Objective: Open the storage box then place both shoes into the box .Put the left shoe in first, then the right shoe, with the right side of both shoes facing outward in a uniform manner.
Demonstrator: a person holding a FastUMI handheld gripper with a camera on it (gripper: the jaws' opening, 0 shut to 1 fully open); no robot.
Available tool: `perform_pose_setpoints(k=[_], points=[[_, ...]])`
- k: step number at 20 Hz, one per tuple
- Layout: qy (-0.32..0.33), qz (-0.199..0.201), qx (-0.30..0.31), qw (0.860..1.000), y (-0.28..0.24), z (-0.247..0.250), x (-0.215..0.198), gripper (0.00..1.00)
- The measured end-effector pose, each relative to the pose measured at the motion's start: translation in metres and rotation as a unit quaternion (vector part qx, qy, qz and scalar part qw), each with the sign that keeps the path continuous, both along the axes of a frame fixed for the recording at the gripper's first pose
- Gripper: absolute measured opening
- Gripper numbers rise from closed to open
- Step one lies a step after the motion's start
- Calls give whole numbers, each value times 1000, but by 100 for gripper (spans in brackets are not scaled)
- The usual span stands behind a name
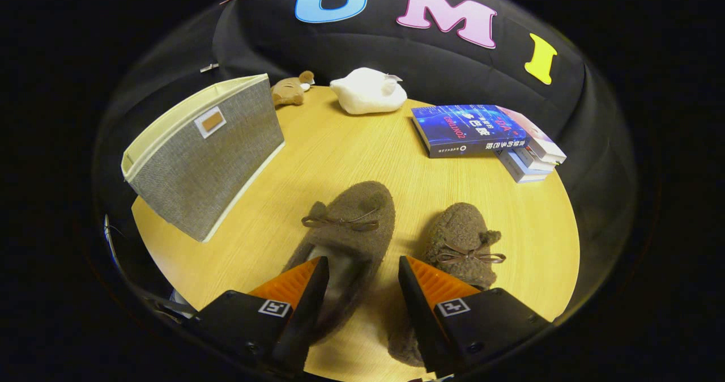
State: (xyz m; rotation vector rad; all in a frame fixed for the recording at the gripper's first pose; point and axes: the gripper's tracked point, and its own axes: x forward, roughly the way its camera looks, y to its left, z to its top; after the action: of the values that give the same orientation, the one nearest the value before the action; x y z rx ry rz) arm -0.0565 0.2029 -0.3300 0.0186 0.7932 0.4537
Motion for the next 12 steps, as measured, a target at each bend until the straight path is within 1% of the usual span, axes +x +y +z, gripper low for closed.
perform_pose_setpoints(k=[1,4,7,9,11,12], points=[[1,-1,-4,1000,2,-4,3,70],[3,-12,-11,1000,5,-13,15,59],[12,-42,-13,999,-1,-16,22,33],[18,-65,-4,998,-4,-17,25,12],[19,-69,0,997,-5,-17,28,7],[23,-72,1,997,-5,-16,26,7]])
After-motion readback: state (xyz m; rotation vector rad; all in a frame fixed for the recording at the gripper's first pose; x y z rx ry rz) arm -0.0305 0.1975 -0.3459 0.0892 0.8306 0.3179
